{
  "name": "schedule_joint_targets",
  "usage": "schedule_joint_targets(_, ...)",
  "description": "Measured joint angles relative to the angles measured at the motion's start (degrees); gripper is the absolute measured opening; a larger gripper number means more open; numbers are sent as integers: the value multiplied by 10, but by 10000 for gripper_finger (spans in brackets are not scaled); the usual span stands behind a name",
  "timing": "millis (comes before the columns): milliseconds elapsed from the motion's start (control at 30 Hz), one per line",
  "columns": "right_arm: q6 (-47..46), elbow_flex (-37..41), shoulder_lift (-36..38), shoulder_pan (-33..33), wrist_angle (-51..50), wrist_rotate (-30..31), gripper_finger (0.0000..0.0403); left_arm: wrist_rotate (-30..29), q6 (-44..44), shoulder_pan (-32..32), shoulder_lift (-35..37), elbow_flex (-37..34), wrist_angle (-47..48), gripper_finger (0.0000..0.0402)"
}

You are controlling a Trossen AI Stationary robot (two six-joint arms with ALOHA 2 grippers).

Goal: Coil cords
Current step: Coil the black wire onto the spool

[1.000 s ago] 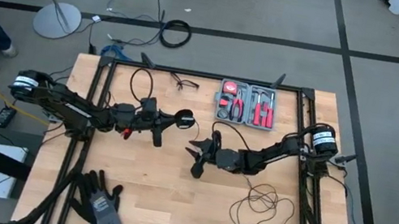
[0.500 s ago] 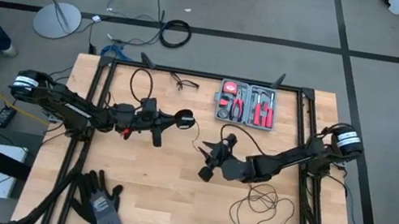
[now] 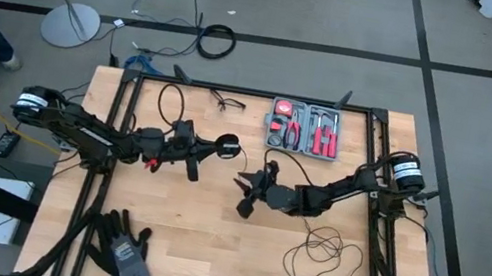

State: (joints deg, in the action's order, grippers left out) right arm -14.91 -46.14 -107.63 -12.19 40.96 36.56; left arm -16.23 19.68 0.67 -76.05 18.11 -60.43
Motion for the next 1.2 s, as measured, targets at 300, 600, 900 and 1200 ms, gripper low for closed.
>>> schedule_joint_targets(300, 20, 0, 0, -1, -3, 13, 80, -1, 0, 0, 0, 0, 5, 1)
schedule_joint_targets(600, 26, 0, 0, -5, 3, 16, 31, -3, 0, 0, 0, 0, 15, 1)
schedule_joint_targets(900, -9, -12, 0, 10, -19, 11, 2, -22, 10, 0, 0, 0, 10, 1)
schedule_joint_targets(1200, -8, -105, 0, 45, -179, -65, 1, -94, 68, 0, 0, 0, 2, 1)
